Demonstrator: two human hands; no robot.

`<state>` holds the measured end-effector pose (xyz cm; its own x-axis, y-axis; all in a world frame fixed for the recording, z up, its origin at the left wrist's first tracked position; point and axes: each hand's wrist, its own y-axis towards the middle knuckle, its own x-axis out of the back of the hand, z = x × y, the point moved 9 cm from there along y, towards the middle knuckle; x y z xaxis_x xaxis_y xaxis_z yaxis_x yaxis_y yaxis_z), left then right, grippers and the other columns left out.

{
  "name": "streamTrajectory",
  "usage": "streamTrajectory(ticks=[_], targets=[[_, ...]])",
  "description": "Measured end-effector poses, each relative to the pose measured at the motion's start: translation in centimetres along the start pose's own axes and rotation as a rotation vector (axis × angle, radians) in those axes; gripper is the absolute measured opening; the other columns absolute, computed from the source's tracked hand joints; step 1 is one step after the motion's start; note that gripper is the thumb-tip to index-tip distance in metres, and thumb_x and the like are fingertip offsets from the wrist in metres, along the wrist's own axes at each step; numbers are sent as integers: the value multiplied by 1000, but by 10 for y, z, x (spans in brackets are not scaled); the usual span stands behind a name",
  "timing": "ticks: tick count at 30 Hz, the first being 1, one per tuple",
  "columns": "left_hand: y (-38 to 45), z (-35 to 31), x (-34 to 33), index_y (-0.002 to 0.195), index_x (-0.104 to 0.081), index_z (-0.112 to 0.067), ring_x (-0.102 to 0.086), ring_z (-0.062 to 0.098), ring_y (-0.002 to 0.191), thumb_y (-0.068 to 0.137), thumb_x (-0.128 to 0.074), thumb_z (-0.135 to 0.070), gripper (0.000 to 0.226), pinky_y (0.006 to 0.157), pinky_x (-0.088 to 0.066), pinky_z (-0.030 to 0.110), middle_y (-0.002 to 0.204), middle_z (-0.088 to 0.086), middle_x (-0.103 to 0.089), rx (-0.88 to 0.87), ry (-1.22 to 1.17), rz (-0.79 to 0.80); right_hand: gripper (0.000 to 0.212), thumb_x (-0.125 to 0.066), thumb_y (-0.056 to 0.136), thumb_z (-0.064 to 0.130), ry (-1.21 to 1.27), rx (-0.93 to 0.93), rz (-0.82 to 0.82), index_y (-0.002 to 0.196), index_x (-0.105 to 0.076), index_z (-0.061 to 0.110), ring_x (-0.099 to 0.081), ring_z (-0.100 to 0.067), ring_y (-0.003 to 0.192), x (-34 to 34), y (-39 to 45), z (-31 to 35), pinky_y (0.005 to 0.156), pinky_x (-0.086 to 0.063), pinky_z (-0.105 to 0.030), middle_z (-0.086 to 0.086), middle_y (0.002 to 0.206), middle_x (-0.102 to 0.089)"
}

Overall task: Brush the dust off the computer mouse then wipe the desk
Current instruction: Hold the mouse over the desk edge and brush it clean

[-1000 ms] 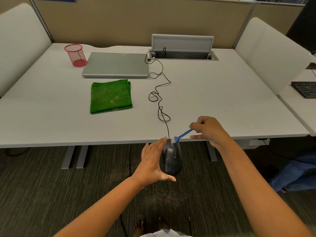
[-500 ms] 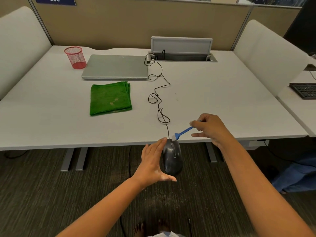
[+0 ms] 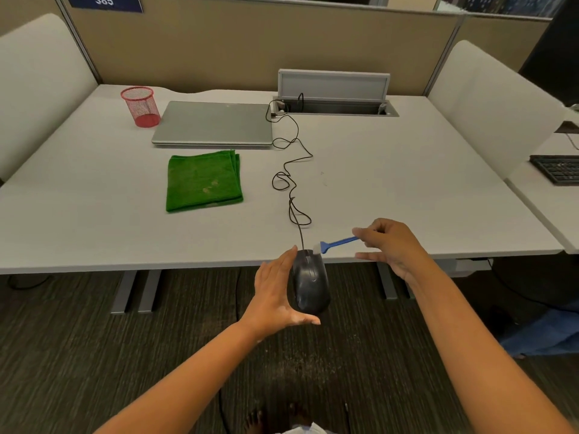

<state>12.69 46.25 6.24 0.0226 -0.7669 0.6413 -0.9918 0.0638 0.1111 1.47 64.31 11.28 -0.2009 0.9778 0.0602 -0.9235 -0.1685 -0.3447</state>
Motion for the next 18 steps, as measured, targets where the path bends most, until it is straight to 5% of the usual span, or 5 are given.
streamTrajectory(ticks=[4,10,18], targets=[[1,-3,1,136,9,-52,-6,-11,122,45,-72,-73,123,109,-9,40,136,-38,-1,-17,2,-2,26,-76,73,15,-31,-52,-23,60,-53,9,-54,-16,78,-2,4,-14,54,-56,-26,-5,72,-54],[0,0,0,134,10,-54,-7,-9,122,45,-74,-71,124,110,-10,42,142,-18,-16,12,2,10,26,-73,75,11,81,-157,-67,59,-52,11,-50,-11,60,16,8,-31,48,-53,-22,-3,62,-51],[0,-1,1,135,8,-53,-9,-12,120,45,-74,-71,123,109,-12,42,132,-38,-3,-2,1,-14,28,-67,79,2,254,-225,-61,56,-51,9,-54,-7,46,17,6,-52,51,-56,-23,-2,50,-49]])
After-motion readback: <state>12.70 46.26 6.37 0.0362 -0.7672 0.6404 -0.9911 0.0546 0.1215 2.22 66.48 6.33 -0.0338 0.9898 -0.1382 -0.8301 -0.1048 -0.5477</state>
